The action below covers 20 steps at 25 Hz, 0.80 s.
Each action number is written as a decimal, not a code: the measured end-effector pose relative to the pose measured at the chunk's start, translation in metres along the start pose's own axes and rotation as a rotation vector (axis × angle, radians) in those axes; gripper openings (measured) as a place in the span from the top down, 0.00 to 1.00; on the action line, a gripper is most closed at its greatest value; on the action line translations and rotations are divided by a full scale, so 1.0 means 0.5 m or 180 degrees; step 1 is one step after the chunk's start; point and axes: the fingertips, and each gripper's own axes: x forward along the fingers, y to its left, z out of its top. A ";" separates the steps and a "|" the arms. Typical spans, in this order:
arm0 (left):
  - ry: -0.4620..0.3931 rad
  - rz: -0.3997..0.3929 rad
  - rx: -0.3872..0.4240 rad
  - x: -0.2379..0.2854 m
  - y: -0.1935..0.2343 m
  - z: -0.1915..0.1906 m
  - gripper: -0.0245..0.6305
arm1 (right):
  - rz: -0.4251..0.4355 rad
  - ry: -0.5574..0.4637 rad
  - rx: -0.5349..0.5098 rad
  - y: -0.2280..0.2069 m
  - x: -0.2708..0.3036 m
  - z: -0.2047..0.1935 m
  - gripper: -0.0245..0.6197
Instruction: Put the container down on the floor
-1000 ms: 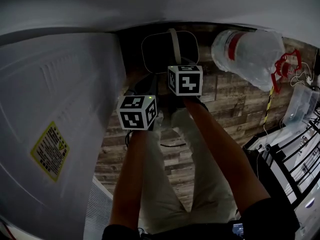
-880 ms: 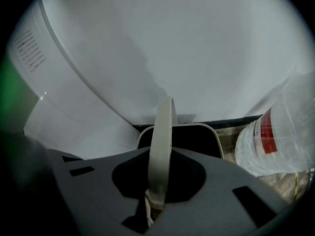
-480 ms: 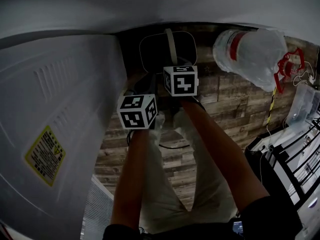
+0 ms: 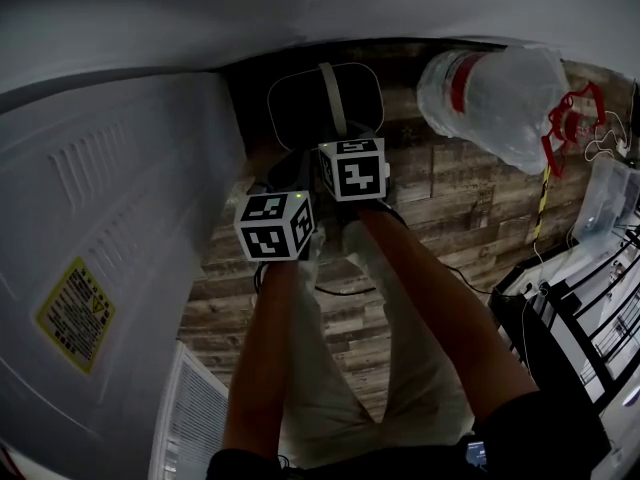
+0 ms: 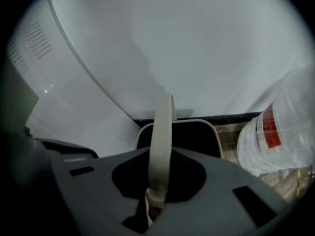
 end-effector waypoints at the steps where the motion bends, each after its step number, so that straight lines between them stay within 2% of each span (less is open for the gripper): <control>1: 0.0006 -0.0003 0.0003 0.001 -0.001 -0.002 0.94 | -0.0004 0.0004 0.0011 0.000 0.000 -0.003 0.91; 7: 0.0031 -0.0008 -0.0003 0.007 -0.007 -0.011 0.94 | 0.0005 -0.0005 0.0022 -0.003 0.000 -0.017 0.91; 20: 0.0131 -0.0055 0.0126 0.031 -0.043 -0.024 0.94 | -0.0062 0.0051 0.0034 -0.069 -0.016 -0.046 0.91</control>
